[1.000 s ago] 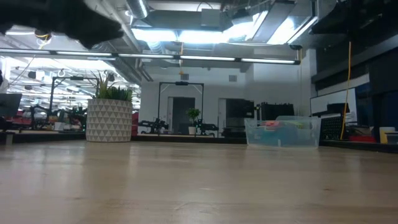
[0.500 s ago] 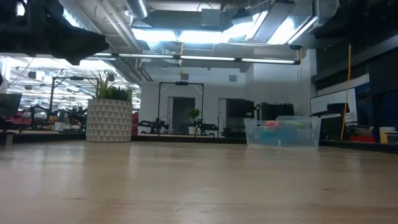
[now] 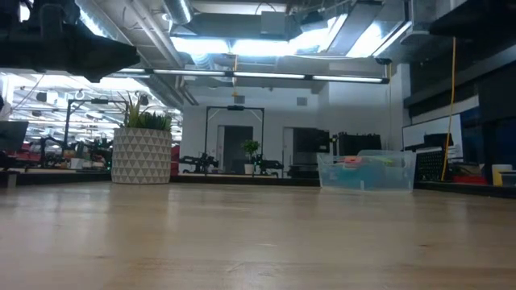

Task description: Nest measuring cups in basket

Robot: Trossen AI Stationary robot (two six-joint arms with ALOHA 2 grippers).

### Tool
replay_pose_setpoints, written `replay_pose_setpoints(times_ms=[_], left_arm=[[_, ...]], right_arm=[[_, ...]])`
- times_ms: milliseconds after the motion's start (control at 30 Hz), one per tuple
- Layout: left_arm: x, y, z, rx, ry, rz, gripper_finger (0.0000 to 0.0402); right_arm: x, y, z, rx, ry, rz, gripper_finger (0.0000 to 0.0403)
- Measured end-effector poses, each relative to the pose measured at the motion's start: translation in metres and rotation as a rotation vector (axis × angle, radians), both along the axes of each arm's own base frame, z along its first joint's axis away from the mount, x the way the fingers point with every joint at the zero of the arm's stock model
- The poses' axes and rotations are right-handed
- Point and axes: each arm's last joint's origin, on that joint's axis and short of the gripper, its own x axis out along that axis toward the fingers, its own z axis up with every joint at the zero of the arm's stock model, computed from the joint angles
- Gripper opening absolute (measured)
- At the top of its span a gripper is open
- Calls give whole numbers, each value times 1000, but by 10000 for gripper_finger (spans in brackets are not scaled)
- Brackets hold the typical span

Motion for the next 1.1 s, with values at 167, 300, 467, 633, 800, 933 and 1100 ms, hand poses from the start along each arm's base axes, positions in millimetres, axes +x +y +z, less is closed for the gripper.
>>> replay_pose_setpoints(times_ms=[167, 300, 467, 633, 800, 933, 1100], left_arm=[[0, 0, 0, -7, -2, -1, 176], [0, 0, 0, -23, -7, 7, 176], [-1, 2, 0, -33, -5, 58, 176], [-1, 3, -1, -41, -3, 104, 176], [-1, 3, -1, -44, -3, 119, 176], [-1, 3, -1, -44, -3, 119, 176], [-1, 3, 0, -45, -5, 120, 176]], right_arm=[[-11, 12, -19, -22, -71, -8, 63], [-16, 18, -22, -39, -107, -1, 63], [-10, 12, -33, 25, -107, 21, 63], [10, -6, -50, 18, -244, 117, 63], [26, -18, -72, -34, -410, 289, 63], [32, -26, -97, -11, -497, 271, 63], [39, -26, -111, 42, -474, 270, 63]])
